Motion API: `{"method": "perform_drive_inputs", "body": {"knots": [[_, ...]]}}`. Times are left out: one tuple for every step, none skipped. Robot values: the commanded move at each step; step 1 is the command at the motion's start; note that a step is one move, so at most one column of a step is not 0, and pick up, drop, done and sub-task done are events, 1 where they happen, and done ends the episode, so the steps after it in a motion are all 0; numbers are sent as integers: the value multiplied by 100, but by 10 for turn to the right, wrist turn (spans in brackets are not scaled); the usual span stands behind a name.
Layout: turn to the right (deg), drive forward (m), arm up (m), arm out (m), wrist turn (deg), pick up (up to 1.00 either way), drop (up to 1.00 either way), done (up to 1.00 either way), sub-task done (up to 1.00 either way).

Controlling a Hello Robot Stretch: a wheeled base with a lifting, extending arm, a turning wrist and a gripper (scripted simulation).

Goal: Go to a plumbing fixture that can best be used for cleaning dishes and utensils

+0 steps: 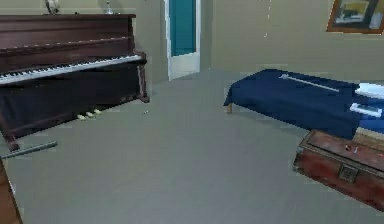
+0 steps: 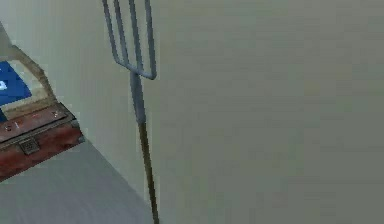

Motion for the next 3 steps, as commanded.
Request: {"method": "perform_drive_inputs", "body": {"knots": [[0,100,0,0,0,0,0,0,0],[0,100,0,0,0,0,0,0,0],[0,100,0,0,0,0,0,0,0]]}}
